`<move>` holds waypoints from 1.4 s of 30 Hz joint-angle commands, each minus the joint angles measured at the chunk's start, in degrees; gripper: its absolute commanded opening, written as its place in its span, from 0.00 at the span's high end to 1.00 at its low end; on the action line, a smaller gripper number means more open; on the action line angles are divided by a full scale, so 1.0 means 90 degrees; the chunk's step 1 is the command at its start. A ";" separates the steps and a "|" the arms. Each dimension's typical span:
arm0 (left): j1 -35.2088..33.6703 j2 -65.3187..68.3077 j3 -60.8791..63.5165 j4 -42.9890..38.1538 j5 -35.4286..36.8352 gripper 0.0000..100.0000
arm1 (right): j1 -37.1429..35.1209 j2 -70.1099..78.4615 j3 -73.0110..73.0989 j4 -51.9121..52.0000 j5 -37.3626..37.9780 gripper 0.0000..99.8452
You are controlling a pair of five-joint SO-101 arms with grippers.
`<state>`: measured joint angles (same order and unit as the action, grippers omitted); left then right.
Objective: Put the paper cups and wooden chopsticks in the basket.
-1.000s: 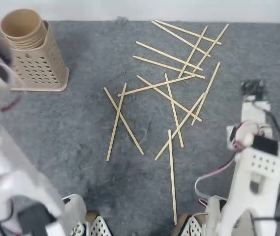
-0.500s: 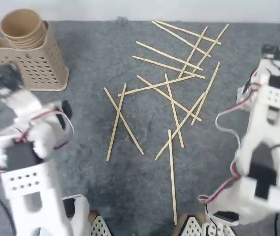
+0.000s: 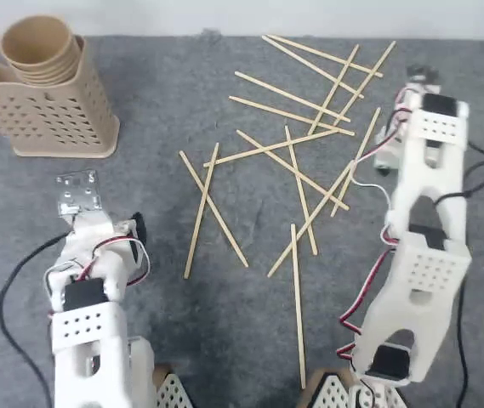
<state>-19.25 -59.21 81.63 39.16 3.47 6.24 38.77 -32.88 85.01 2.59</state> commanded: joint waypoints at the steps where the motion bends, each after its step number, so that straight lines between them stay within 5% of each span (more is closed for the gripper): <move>1: 0.0020 -0.0107 -0.0024 -0.0195 -0.0049 0.80 | -0.0063 -0.0024 -0.0391 -0.0591 -0.0313 0.88; 11: 0.0010 -0.0147 0.0063 -0.0225 -0.0059 0.80 | -0.0073 0.0474 -0.0391 -0.3863 -0.0352 0.88; 28: 0.0020 -0.0147 0.0063 -0.0234 -0.0059 0.80 | -0.0386 0.1832 -0.0449 -0.5866 -0.0088 0.88; 34: 0.0020 -0.0147 0.0063 -0.0225 -0.0059 0.80 | -0.0317 0.2720 -0.1807 -0.5074 0.0059 0.88; 38: 0.0010 -0.0147 0.0063 -0.0215 -0.0059 0.80 | -0.0317 0.3433 -0.3526 -0.3717 0.0088 1.00; 42: 0.0010 -0.0147 0.0063 -0.0215 -0.0059 0.80 | -0.0327 0.3932 -0.5294 -0.2183 0.0088 0.99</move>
<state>-19.34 -59.38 82.42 38.46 3.30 3.78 73.41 -67.96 55.56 2.24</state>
